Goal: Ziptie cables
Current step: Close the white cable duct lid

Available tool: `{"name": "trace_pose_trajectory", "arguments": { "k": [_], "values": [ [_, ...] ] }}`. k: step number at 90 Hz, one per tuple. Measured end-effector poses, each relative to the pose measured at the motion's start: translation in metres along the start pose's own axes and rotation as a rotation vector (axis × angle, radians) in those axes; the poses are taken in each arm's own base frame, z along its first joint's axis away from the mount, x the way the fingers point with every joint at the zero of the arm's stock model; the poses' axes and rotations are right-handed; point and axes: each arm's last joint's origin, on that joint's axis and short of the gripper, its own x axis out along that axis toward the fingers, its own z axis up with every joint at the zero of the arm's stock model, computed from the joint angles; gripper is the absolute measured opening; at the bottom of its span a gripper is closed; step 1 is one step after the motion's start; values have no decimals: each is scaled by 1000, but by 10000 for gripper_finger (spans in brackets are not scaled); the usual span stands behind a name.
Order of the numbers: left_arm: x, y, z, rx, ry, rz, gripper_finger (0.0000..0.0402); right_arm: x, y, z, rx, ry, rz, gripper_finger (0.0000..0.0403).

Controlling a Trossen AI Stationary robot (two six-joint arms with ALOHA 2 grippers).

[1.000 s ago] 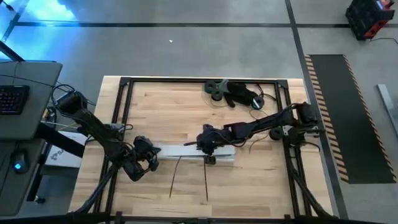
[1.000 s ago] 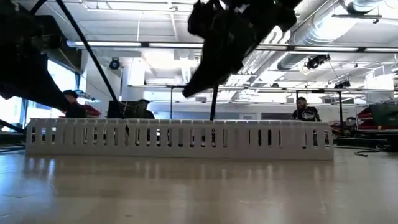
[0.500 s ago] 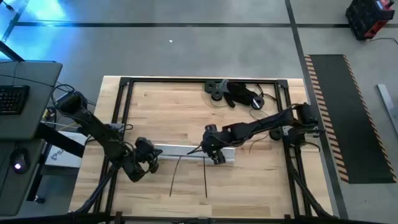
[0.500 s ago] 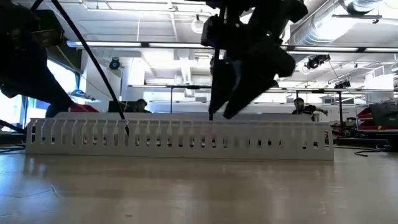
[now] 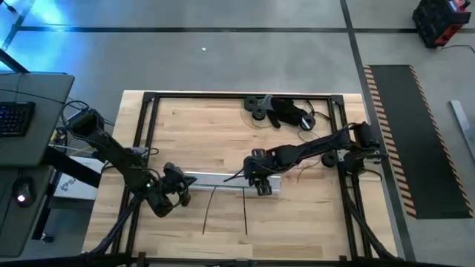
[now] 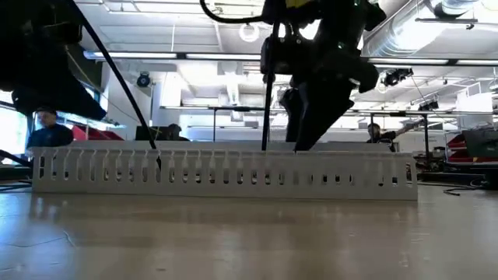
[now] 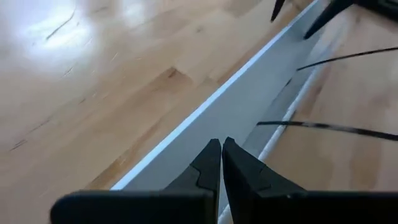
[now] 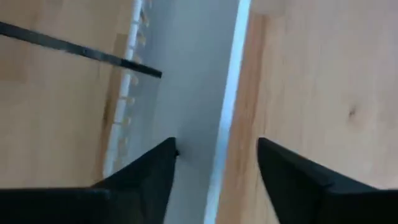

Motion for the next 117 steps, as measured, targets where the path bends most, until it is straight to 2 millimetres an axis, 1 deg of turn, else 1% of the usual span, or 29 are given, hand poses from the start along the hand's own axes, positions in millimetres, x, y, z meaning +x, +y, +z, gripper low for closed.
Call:
{"name": "trace_pose_trajectory", "arguments": {
  "k": [14, 30, 35, 43, 55, 66, 77, 85, 93, 101, 109, 117],
  "values": [
    [0, -4, 2, 8, -28, -25, 0, 0, -1, -4, 16, 36, 16, 107],
    [-1, -12, 7, 15, -88, -63, 0, 0, -1, -3, 43, 32, 18, 24],
    [-1, -16, 10, 52, -117, -75, 0, -5, -1, -2, 60, 27, 9, 12],
    [-7, -29, 20, 164, -165, -101, 0, -13, 0, 0, 77, 15, 18, 15],
    [-20, -51, 43, 306, -249, -101, 0, -39, 1, 6, 79, -30, 12, 8],
    [-34, -68, 62, 380, -313, -92, 0, -58, 2, 6, 94, -77, -5, 6],
    [-47, -79, 73, 420, -343, -106, 0, -81, 8, 5, 94, -127, 6, 4],
    [-53, -82, 74, 425, -347, -125, 0, -89, 21, 1, 78, -134, 66, 2],
    [-57, -83, 72, 430, -346, -139, 0, -89, 36, -4, 52, -123, 174, 4],
    [-60, -83, 69, 412, -341, -158, 0, -80, 53, -15, 35, -83, 254, 4],
    [-62, -84, 66, 404, -337, -171, 0, -66, 66, -27, 31, -54, 281, 3],
    [-63, -84, 65, 401, -335, -177, 0, -55, 73, -39, 44, -31, 267, 2]
  ]
}}
